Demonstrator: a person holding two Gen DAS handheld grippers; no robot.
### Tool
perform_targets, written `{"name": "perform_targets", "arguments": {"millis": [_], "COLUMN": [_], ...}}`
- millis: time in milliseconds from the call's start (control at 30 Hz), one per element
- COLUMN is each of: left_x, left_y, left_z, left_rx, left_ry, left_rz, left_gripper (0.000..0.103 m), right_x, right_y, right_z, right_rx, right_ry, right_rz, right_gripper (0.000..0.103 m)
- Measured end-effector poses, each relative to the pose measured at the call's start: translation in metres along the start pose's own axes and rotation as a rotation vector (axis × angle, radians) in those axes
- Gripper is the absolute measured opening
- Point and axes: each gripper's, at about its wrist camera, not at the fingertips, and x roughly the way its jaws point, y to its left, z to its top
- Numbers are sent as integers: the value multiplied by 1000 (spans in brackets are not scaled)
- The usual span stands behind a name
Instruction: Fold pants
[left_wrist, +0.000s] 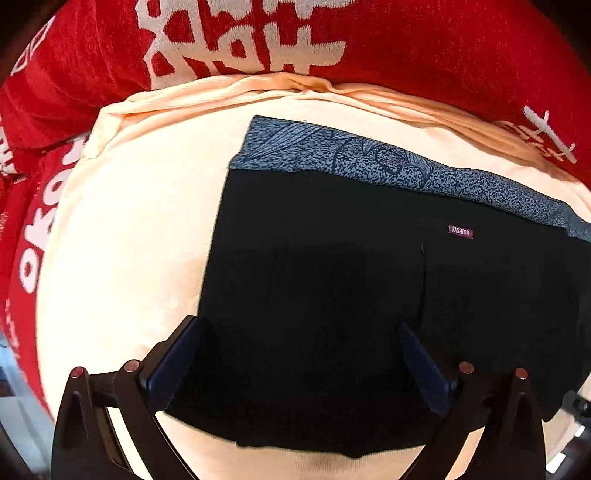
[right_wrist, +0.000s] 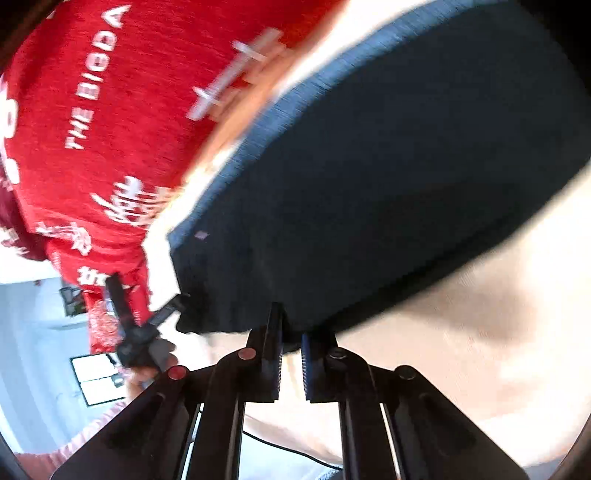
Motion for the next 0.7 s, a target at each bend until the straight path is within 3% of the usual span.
{"name": "perform_targets", "arguments": {"millis": [100, 200, 300, 333, 367, 400, 533, 600, 700], "left_x": [-25, -51, -67, -64, -60, -52, -17, -13, -14], "left_y": [-17, -42, -95, -118, -137, -162, -213, -205, -194], "left_z": [-3, -5, -7, -10, -12, -16, -41, -46, -36], "left_rx": [36, 92, 179, 199, 210, 228, 279, 208, 204], "left_ry": [-19, -76, -120, -107, -91, -72, 0, -31, 49], "left_rz": [70, 18, -60, -100, -133, -167, -148, -174, -175], "left_gripper": [103, 103, 103, 103, 103, 103, 103, 103, 103], "right_x": [1, -26, -64, -76, -82, -86, -84, -75, -82], "right_y": [-16, -15, -15, -14, -14, -15, -22, -40, -44], "right_z": [-6, -1, 20, 34, 45, 55, 80, 72, 56], "right_rx": [56, -22, -110, -139, -155, -166, -245, -264, -302], "right_ry": [35, 30, -44, -79, -98, -116, -154, -117, -108], "right_rz": [16, -73, -159, -189, -208, -230, -338, -392, -383], "right_gripper": [7, 8, 10, 19, 34, 42, 43, 40, 40]}}
